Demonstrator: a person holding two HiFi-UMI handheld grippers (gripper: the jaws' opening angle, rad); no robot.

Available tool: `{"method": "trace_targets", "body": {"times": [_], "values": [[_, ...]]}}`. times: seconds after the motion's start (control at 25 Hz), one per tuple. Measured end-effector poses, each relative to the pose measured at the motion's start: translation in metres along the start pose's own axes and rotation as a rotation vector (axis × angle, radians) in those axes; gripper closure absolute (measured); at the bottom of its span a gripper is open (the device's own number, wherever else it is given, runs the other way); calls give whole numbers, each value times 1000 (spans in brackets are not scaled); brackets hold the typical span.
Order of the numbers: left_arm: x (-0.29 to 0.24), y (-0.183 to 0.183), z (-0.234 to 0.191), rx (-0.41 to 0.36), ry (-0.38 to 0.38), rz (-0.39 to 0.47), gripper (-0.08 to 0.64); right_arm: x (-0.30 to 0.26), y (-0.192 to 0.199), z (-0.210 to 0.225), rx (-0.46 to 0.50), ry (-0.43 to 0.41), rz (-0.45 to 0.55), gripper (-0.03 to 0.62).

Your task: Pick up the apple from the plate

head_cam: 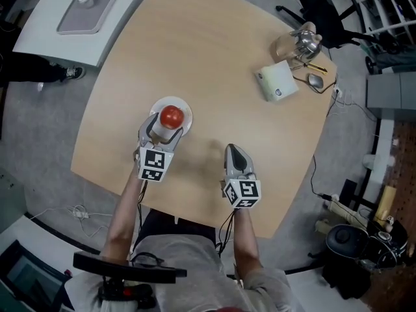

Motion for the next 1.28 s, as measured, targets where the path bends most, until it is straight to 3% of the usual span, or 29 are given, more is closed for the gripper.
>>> {"method": "trace_targets", "body": {"times": [0.68, 1.28], "values": [[-24, 13, 0, -21, -22, -87, 155, -17, 15, 20, -54, -13, -33, 586], [-25, 13, 1, -51, -31, -97, 158, -14, 18, 27, -67, -7, -31, 586]]}}
Point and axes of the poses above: the fingertips, and each gripper's own axes: x backward along the fingers, z to its right, y out of its underside, the point moved 3 cm from there along x, backward along the fingers, and after that the axes turned 9 degrees about z, right-handed, at the moved point
